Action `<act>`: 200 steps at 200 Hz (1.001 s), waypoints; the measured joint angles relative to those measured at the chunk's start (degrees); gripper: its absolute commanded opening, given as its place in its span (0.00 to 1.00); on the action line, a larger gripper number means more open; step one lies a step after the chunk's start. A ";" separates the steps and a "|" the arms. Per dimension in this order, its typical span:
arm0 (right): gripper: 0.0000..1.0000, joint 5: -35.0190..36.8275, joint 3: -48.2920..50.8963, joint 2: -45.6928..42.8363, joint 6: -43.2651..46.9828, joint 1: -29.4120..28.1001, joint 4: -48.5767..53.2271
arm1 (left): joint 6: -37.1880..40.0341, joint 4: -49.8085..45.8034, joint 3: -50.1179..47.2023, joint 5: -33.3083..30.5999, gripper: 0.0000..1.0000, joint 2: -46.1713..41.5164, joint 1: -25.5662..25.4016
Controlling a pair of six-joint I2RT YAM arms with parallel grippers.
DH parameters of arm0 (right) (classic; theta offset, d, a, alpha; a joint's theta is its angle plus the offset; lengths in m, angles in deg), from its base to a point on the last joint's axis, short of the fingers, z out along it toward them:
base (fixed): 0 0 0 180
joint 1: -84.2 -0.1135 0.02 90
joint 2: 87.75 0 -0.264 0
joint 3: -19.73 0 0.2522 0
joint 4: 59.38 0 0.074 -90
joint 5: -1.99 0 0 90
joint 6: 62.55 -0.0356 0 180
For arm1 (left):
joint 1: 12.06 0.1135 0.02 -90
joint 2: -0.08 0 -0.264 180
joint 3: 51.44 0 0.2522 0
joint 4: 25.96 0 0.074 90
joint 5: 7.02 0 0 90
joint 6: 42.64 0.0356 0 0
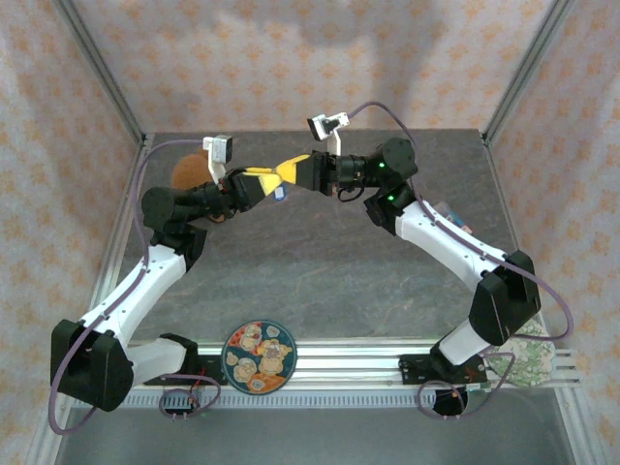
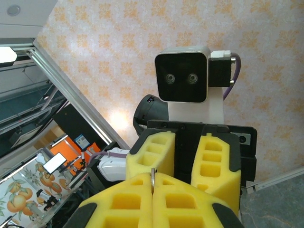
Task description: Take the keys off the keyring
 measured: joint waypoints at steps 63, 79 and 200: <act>0.00 0.61 0.31 -0.02 0.02 0.00 -0.57 | -0.26 0.59 -0.02 -0.35 0.00 0.00 0.07; 0.00 1.27 0.70 -0.20 0.11 -0.02 -0.94 | -0.90 0.92 -0.04 -0.44 0.00 0.00 0.24; 0.00 16.90 4.55 -11.06 22.84 -5.18 20.61 | 12.74 -15.15 -0.44 -4.48 0.00 -8.87 0.37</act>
